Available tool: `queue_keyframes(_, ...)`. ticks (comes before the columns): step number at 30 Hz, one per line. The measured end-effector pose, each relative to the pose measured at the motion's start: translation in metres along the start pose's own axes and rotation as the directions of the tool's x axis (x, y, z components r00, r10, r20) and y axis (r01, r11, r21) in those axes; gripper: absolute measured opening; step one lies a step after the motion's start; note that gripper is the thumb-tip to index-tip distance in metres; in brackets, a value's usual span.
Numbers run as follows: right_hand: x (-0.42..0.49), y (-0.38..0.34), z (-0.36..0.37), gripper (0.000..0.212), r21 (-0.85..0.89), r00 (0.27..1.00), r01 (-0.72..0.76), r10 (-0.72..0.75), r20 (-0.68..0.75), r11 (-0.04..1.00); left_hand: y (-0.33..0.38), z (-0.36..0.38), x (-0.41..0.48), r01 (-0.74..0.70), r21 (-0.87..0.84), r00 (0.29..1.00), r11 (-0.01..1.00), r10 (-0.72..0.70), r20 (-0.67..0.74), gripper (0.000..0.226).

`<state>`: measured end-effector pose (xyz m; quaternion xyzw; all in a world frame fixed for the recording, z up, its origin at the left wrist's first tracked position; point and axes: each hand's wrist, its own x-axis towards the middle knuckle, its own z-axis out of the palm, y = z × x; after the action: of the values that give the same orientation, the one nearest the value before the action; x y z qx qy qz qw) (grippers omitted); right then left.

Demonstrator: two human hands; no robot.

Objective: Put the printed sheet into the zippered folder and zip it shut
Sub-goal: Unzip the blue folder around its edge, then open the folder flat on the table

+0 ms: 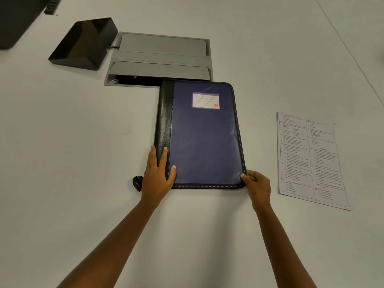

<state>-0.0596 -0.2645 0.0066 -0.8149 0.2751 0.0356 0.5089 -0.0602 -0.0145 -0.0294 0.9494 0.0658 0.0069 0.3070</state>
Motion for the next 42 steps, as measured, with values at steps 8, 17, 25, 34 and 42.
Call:
queue_keyframes(8,-0.022,-0.05,-0.022,0.022,0.18,0.995,0.099,-0.092,-0.048,0.979,0.035,-0.009,0.009,0.168,0.014,0.984,0.986,-0.168,0.062,0.062)
queue_keyframes(17,-0.099,-0.152,0.005,0.011,0.283,0.876,0.451,-0.48,0.043,0.847,0.138,-0.098,0.048,0.127,-0.498,0.981,0.858,-0.033,0.193,0.063)
queue_keyframes(25,-0.125,-0.179,0.05,0.023,0.206,0.643,0.701,-0.73,0.229,0.682,0.14,-0.195,0.064,-0.109,-0.106,0.992,0.988,0.114,0.052,0.051)
queue_keyframes(34,-0.055,-0.11,0.07,0.031,-0.364,0.77,0.638,-0.552,0.32,0.679,0.058,-0.229,0.058,0.192,0.476,0.977,0.858,-0.12,-0.178,0.059)
queue_keyframes(42,-0.021,-0.05,0.058,0.043,-0.667,0.938,0.347,-0.267,0.224,0.659,-0.015,-0.194,0.046,0.321,0.667,0.942,0.672,-0.158,-0.295,0.064)
